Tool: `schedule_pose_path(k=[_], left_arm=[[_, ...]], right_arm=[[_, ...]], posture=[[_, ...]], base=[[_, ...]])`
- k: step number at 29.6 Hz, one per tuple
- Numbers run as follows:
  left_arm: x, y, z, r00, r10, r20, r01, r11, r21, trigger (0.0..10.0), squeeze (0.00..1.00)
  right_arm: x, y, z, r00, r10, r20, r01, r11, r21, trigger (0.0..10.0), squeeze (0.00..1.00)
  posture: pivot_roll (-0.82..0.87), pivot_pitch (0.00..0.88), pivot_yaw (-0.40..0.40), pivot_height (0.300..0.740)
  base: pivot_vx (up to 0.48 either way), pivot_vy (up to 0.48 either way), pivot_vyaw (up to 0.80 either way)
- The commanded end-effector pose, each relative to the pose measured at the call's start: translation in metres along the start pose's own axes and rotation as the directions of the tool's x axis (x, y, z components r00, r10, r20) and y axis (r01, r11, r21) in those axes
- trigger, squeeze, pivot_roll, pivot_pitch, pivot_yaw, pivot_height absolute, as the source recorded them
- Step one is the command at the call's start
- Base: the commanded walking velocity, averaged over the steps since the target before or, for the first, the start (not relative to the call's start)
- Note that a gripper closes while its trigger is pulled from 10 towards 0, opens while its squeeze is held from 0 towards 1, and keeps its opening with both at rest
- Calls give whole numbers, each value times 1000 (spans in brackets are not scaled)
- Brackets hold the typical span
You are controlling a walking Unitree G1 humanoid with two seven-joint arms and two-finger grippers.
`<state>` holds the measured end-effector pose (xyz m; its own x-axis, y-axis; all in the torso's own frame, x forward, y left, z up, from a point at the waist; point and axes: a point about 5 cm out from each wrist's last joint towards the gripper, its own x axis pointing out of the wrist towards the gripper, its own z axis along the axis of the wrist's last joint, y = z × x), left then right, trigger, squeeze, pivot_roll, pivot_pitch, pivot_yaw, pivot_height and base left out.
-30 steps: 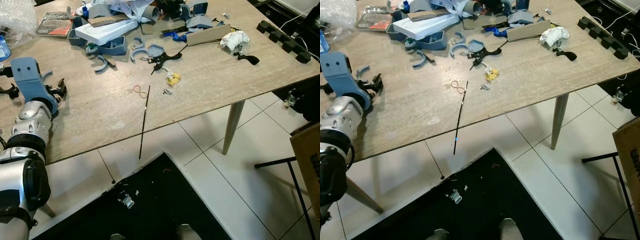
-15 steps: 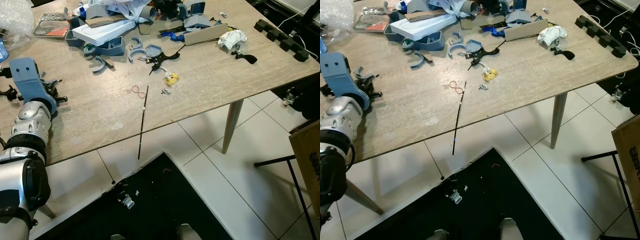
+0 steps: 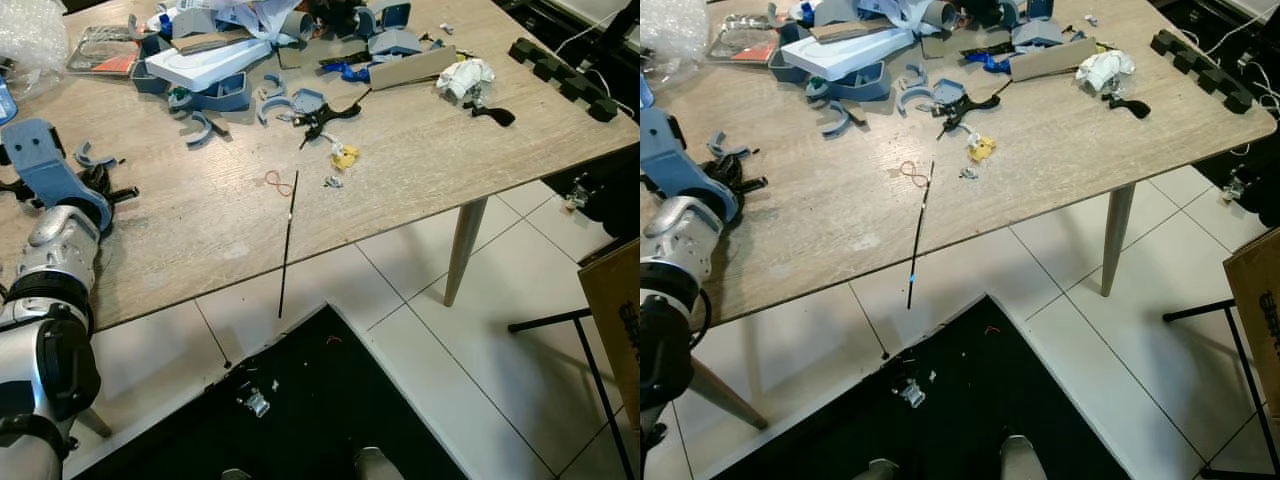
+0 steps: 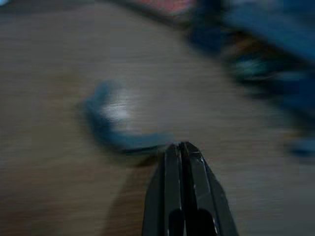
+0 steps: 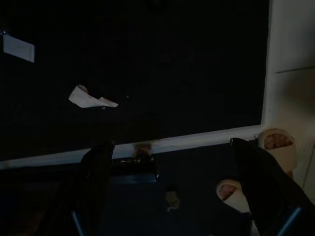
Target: Picking trash to rubbish bin
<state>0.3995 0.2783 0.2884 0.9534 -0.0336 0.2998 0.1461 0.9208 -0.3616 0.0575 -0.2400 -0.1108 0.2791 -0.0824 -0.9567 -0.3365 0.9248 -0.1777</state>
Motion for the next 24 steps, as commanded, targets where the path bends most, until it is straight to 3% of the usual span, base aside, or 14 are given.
schedule_pose_path(k=[1,3,5,8,10,11,12,13,14,17,18,20,21,24], left_arm=[[-3,-7,-6,987,-160,20,161,985,-66,0,0],[-7,-15,-4,940,-333,69,340,931,-131,0,0],[-16,-20,-6,867,-490,91,498,851,-166,0,0],[-26,-24,-12,796,-599,84,604,779,-167,0,0],[-41,-28,-18,734,-677,59,676,719,-163,667,0],[-61,-34,-24,672,-740,23,734,662,-153,7176,0],[-73,-37,-28,643,-766,9,758,634,-152,8118,0],[-80,-40,-31,622,-783,0,773,615,-154,8118,0],[-85,-40,-34,610,-792,-4,782,603,-158,10000,0],[-86,-40,-37,605,-796,-8,784,598,-165,10000,0],[-102,-44,-54,598,-800,-43,782,594,-186,10000,0],[-115,-50,-69,594,-802,-65,778,593,-207,10000,0],[-115,-50,-69,594,-802,-65,778,593,-207,10000,0],[-122,-56,-83,609,-789,-79,760,609,-227,10000,0]], right_arm=[[1,11,2,999,32,5,-32,999,-10,10000,0],[2,9,7,1000,24,11,-23,999,-27,10000,0],[3,4,14,1000,-4,20,5,1000,-27,10000,0],[4,-4,23,999,-47,24,48,998,-43,10000,0],[4,-18,33,991,-127,36,129,989,-66,10000,0],[2,-41,45,965,-256,54,260,963,-67,10000,0],[-1,-55,56,940,-331,77,335,941,-39,10000,0],[-3,-65,63,921,-380,91,382,924,-16,10000,0],[-5,-71,69,906,-410,103,412,911,1,10000,0],[-5,-75,74,900,-423,109,425,905,8,10000,0],[-12,-96,97,860,-491,140,491,870,36,10000,0],[-19,-112,116,821,-544,173,542,838,60,10000,0],[-19,-112,116,821,-544,173,542,838,60,10000,0],[-29,-122,151,777,-563,281,537,826,168,10000,0]], posture=[[-224,450,79,740],[-212,433,81,740],[-196,412,80,740],[-176,384,79,740],[-158,363,78,740],[-136,338,77,740],[-127,329,76,740],[-123,323,75,740],[-119,317,74,740],[-113,304,70,740],[-104,275,63,740],[-100,255,59,740],[-100,255,59,740],[-103,232,52,740]], base=[[0,0,0],[0,0,0],[0,0,0],[0,0,0],[0,0,0],[0,0,0],[0,0,0],[0,0,0],[0,0,0],[0,0,0],[0,0,0],[0,0,0],[0,0,0],[0,0,0]])
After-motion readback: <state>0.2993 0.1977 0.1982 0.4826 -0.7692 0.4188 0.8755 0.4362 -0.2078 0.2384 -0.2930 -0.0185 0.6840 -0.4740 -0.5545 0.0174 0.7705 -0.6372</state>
